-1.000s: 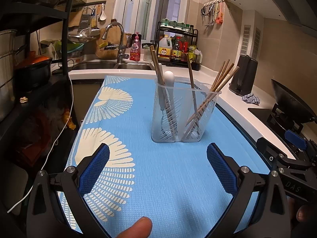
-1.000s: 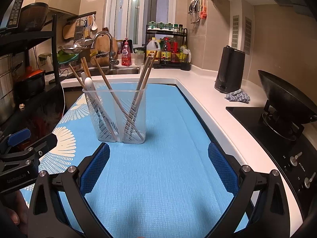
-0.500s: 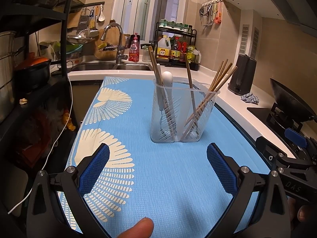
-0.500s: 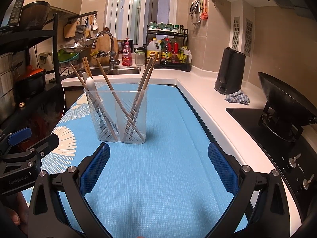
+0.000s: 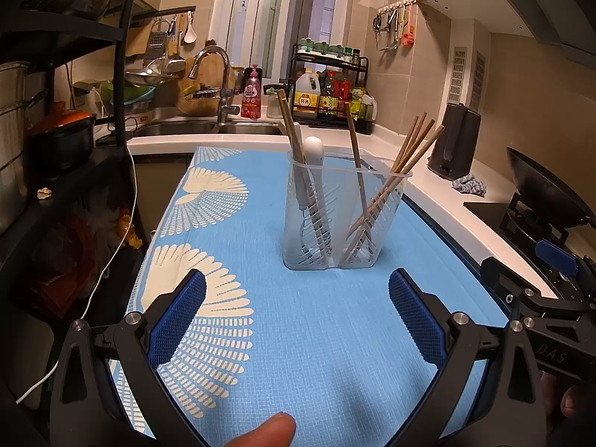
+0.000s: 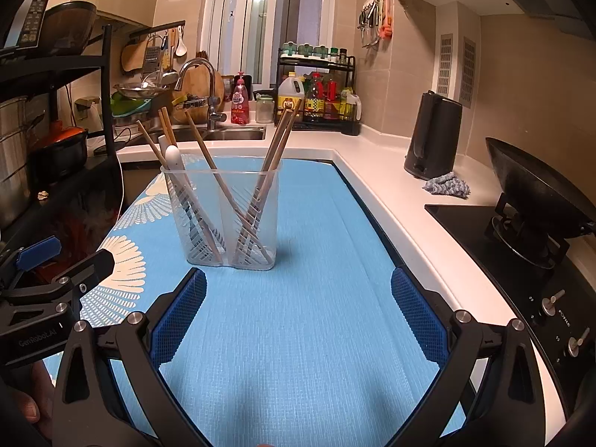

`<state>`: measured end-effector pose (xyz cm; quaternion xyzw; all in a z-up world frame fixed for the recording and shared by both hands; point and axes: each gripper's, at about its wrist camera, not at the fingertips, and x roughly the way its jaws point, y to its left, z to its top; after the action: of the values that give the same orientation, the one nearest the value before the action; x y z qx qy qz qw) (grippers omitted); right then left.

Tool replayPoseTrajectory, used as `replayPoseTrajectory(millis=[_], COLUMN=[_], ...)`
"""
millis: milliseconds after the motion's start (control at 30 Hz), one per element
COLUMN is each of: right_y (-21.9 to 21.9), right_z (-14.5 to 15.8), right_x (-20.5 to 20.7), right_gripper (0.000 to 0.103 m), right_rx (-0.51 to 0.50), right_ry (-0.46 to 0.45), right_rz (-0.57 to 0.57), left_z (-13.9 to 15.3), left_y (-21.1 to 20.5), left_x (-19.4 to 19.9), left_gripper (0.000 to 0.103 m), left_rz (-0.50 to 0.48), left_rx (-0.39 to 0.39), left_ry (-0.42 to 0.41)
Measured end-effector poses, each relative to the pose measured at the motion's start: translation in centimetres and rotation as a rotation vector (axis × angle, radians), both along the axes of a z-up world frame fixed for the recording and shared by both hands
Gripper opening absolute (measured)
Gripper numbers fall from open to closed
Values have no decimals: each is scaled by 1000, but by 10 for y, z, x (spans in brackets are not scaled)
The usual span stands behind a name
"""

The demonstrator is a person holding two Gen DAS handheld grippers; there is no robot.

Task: Organize utensils

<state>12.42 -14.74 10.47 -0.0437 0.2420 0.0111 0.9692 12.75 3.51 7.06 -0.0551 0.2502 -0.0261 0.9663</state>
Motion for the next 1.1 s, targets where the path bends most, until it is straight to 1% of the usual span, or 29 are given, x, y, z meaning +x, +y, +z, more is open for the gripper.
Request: replayPoseTrajectory(millis=[1100], right_y=[10], right_z=[-1], right_x=[-6], right_gripper=[98], right_rx=[-6], right_ry=[-3], right_rz=[9], left_z=[3], left_y=[0], left_x=[-4], left_gripper=[95], left_rz=[0], left_rx=[11], left_ry=[-20])
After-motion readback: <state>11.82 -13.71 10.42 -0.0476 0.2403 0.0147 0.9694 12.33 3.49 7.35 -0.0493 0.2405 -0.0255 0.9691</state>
